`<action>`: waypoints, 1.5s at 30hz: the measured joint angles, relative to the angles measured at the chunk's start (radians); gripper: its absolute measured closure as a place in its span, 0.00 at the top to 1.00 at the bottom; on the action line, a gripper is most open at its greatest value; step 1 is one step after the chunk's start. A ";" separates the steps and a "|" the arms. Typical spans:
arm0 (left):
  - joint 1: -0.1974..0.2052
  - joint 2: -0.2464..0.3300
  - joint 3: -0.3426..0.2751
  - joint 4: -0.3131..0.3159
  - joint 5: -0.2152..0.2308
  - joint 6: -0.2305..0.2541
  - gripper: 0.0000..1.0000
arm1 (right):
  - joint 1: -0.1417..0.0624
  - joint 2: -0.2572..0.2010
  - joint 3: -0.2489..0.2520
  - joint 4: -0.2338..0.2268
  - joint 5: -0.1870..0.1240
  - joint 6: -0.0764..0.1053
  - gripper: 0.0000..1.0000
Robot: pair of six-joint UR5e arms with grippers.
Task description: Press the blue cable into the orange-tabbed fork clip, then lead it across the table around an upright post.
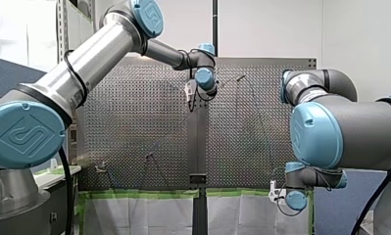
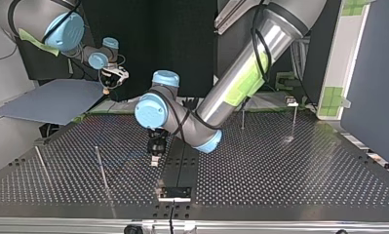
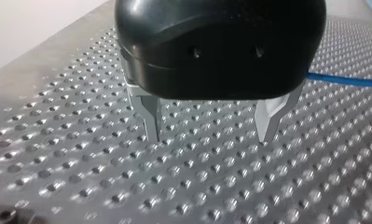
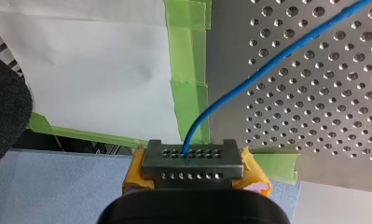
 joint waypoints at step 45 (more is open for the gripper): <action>-0.021 0.129 0.045 -0.143 0.416 -0.284 1.00 | 0.005 0.003 -0.001 0.001 -0.014 0.003 0.00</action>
